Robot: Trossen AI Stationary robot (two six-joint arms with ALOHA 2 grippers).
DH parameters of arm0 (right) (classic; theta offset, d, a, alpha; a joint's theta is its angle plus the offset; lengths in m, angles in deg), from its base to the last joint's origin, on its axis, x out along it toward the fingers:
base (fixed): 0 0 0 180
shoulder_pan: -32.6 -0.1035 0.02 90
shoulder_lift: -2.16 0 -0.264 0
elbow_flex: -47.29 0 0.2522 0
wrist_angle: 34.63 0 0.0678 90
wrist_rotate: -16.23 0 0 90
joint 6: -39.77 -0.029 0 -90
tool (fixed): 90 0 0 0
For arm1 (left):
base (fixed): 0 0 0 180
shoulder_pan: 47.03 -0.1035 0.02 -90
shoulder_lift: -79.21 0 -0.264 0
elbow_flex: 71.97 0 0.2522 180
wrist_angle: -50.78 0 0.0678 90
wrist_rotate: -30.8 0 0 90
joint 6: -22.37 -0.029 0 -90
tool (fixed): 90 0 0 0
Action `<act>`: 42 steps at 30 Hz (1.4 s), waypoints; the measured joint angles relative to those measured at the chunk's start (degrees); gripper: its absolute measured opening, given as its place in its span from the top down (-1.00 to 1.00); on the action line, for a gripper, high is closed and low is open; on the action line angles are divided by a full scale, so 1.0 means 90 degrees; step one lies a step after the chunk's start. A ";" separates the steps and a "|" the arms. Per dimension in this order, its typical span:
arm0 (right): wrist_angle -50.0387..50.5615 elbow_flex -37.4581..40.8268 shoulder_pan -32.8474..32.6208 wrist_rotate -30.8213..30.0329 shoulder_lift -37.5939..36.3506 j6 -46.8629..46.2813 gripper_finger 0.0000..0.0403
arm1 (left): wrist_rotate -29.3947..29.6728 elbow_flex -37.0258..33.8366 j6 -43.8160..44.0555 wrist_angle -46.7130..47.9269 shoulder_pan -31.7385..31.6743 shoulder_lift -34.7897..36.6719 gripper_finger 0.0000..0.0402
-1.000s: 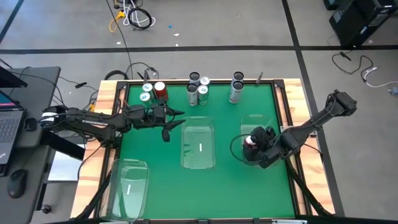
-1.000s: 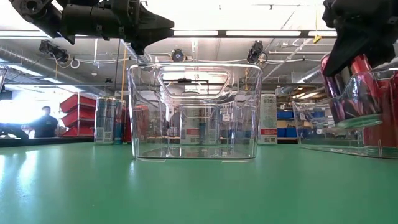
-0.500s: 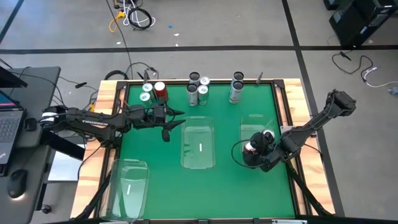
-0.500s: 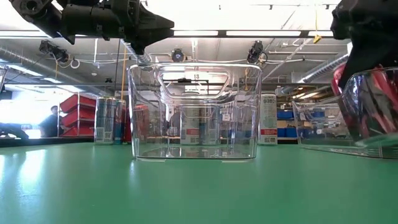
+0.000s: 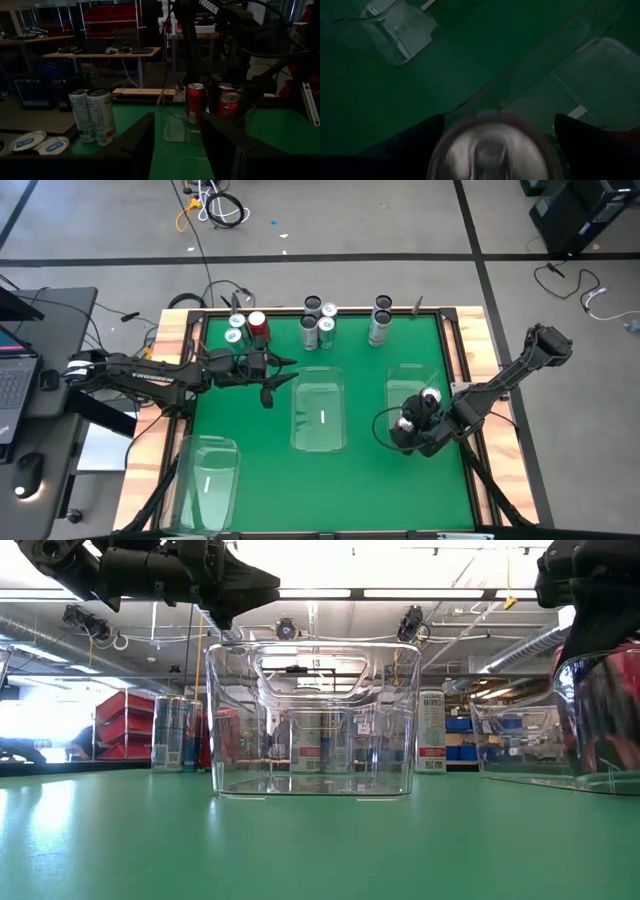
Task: Sort soda cans
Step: Put the bottom red-black soda can into the top right transparent bin, then put the red-black soda can into the top right transparent bin
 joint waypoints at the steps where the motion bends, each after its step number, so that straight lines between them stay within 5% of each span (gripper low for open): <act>1: 0.0004 -0.0005 0.0000 0.0005 0.0000 0.0022 -0.84 | 0.0000 0.0000 0.0000 0.0001 0.0000 0.0000 0.20; 18: -0.0038 -0.0906 0.0327 -0.0090 0.0005 0.1392 -0.56 | 0.0251 0.0421 0.0137 0.0525 -0.0020 0.0000 0.20; 27: -0.1196 -0.0911 0.1321 -0.0145 0.0005 0.3259 -0.23 | 0.1304 0.2217 -0.0173 0.4024 -0.0090 0.0000 0.24; 35: -0.2524 -0.0911 0.2411 0.0257 0.0005 0.4798 0.26 | 0.1263 0.4300 -0.0314 0.7555 -0.0858 -0.0228 0.90; 42: -0.3139 -0.0911 0.2907 0.0658 0.0005 0.5721 0.44 | 0.1107 0.5874 -0.0185 0.9939 -0.2092 -0.1030 0.98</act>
